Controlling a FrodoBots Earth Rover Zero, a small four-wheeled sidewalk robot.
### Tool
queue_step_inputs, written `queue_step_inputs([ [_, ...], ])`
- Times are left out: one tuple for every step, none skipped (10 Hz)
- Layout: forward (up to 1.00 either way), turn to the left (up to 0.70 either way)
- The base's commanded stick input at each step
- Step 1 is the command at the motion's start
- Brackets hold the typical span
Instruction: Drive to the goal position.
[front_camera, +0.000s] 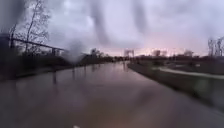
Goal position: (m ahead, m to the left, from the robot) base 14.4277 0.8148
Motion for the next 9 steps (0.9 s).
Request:
queue_step_inputs([
  [0.7, 0.0],
  [0.7, 0.0],
  [0.7, 0.0],
  [0.7, 0.0],
  [0.7, 0.0],
  [0.7, 0.0],
  [0.7, 0.0],
  [0.7, 0.0],
  [0.7, 0.0],
])
